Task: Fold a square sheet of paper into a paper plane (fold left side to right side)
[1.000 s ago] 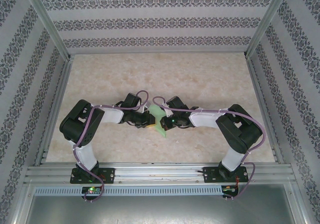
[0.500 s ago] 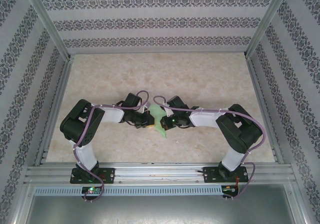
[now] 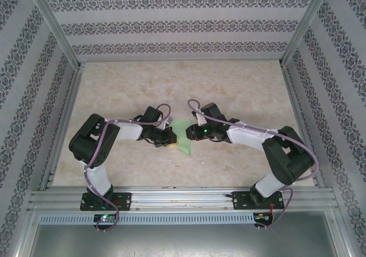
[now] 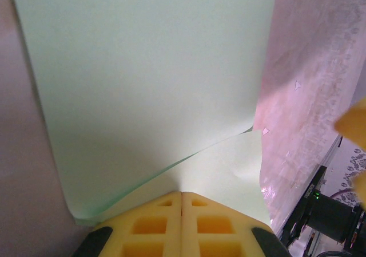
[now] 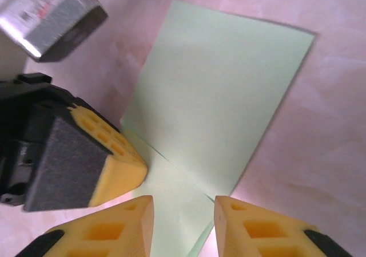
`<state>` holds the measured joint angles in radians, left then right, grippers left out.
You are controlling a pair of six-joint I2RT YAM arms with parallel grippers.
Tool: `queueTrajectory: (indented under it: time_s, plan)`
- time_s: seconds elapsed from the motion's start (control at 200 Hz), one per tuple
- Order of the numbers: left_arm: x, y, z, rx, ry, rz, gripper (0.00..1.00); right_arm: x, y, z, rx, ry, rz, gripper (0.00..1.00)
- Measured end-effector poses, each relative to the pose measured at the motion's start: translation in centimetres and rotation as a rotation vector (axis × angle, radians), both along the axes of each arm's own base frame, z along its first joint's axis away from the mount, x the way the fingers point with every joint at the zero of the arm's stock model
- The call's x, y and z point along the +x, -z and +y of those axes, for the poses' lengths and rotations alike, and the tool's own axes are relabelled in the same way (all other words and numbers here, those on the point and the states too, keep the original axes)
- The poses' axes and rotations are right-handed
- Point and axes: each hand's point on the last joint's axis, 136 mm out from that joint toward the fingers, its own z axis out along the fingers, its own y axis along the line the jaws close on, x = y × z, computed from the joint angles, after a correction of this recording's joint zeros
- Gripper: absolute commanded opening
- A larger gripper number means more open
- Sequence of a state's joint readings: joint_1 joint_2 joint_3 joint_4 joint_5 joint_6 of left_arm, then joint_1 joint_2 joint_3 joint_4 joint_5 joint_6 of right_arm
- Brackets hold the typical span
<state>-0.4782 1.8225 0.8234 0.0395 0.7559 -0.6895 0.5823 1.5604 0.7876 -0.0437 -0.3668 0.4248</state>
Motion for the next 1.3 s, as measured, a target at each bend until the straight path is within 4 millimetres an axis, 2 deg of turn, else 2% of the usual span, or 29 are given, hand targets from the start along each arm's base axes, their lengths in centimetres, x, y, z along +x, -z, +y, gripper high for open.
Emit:
queueTrajectory:
  time_s: [0.18, 0.3, 0.4, 0.535, 0.734, 1.304]
  plan:
    - [0.0, 0.0, 0.0, 0.001, 0.000, 0.001, 0.02, -2.0, -1.9, -0.3, 0.074, -0.007, 0.040, 0.10]
    - [0.0, 0.0, 0.0, 0.001, 0.000, 0.001, 0.02, -4.4, -1.6, 0.5, 0.120, -0.037, 0.122, 0.00]
    - [0.0, 0.0, 0.0, 0.002, 0.000, 0.003, 0.02, -6.6, -1.0, 1.8, 0.131, -0.083, 0.189, 0.00]
    - [0.0, 0.0, 0.0, 0.005, 0.000, 0.008, 0.02, -7.9, 0.5, 3.0, 0.123, -0.104, 0.252, 0.00]
    - [0.0, 0.0, 0.0, 0.007, 0.000, 0.013, 0.02, -7.9, 2.5, 2.9, 0.095, -0.068, 0.309, 0.00]
    - [0.2, 0.0, -0.1, 0.008, 0.000, 0.016, 0.02, -7.6, 4.1, 2.3, 0.045, -0.023, 0.330, 0.00]
